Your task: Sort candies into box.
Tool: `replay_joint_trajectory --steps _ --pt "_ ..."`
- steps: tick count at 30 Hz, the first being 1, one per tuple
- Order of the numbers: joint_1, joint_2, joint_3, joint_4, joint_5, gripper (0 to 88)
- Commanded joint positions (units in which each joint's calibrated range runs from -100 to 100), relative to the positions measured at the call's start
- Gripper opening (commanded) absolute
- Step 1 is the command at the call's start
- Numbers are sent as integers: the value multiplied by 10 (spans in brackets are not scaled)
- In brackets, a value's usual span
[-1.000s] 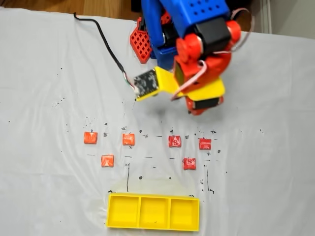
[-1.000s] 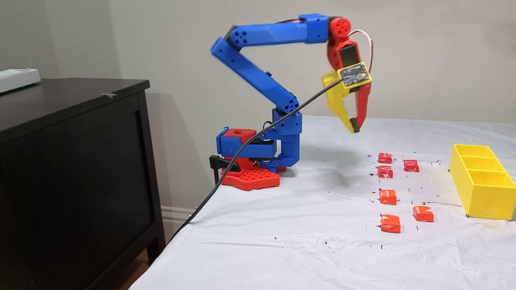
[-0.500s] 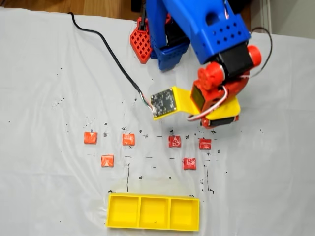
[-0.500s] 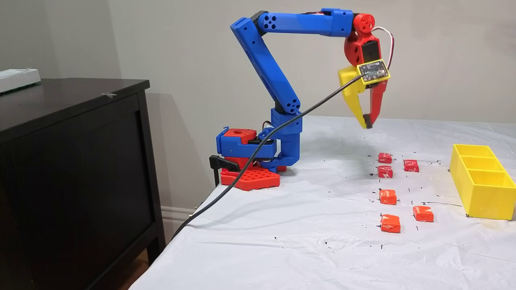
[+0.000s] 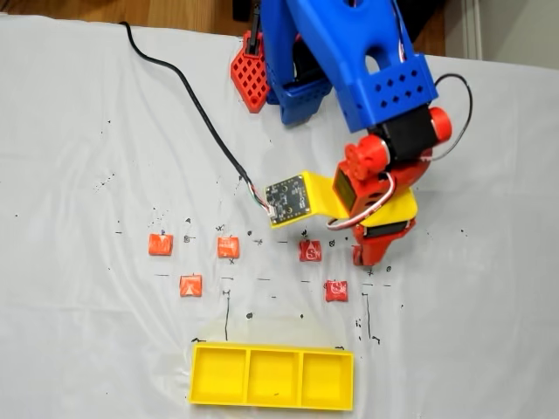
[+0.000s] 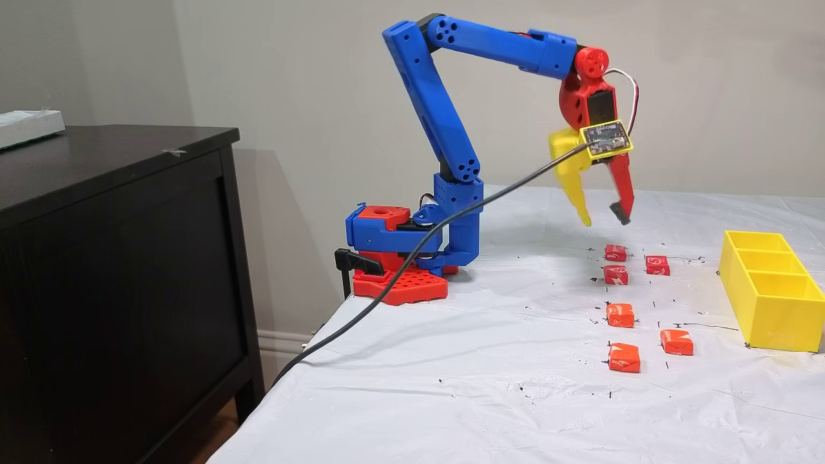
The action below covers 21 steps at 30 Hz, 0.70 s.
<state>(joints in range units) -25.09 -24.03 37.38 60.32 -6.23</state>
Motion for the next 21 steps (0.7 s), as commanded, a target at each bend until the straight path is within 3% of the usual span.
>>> replay_joint_trajectory --steps 1,21 --pt "-10 6 -11 -9 2 248" --pt "-31 84 -56 -46 6 287"
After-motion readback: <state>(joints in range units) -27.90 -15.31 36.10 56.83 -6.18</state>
